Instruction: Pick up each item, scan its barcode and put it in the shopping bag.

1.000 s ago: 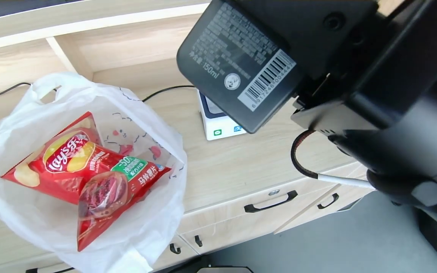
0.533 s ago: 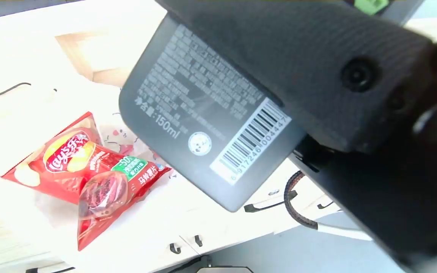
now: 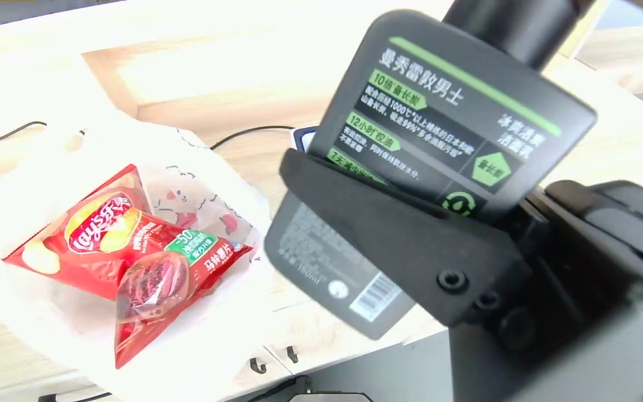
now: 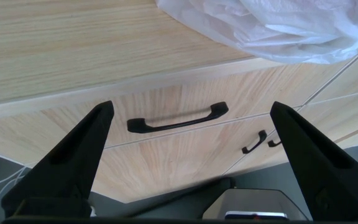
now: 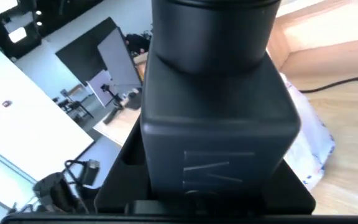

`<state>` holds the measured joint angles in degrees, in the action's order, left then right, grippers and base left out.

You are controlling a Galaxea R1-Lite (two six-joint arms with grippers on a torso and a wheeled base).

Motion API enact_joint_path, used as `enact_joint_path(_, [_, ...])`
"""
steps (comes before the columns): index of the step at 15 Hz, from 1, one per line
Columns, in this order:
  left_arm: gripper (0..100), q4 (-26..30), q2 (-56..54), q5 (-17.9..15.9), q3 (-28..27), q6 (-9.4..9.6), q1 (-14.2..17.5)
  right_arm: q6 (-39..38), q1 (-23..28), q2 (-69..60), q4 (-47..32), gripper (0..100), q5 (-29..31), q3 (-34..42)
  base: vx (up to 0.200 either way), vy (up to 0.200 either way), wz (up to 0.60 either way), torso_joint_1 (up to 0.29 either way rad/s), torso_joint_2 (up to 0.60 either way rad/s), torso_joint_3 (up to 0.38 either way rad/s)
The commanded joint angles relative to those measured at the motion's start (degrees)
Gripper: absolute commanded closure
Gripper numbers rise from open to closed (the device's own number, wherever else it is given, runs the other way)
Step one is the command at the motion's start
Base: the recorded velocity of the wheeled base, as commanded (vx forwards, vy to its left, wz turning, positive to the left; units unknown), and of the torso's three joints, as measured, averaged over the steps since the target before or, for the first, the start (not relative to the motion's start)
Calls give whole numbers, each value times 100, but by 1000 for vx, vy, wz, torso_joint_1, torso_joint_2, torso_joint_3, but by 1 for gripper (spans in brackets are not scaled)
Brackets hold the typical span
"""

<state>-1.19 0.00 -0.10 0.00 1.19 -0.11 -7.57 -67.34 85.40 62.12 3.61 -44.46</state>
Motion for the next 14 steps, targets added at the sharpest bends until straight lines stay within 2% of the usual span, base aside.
enact_joint_path(1, [0,-4,9,1,0,4,2,388,564,-111,-271,100,8,43,0,0,0,0,0,0])
enact_joint_path(3, [0,-4,9,1,0,4,2,933,1135,-128,-658,100,17,-72,0,0,0,0,0,0])
enact_joint_path(5, [0,-4,9,1,0,4,2,1100,1267,-128,-948,100,26,-335,0,0,0,0,0,0])
enact_joint_path(9, [0,-4,9,1,0,4,2,1021,1302,-207,-1334,100,114,-581,0,0,600,-4,4,0])
enact_joint_path(12, [0,-4,9,1,0,4,2,959,1513,-199,-1537,100,87,-845,0,0,600,10,5,4])
enact_joint_path(14, [0,-4,9,1,0,4,2,616,1513,-207,-1932,100,43,-1135,0,0,600,5,2,5])
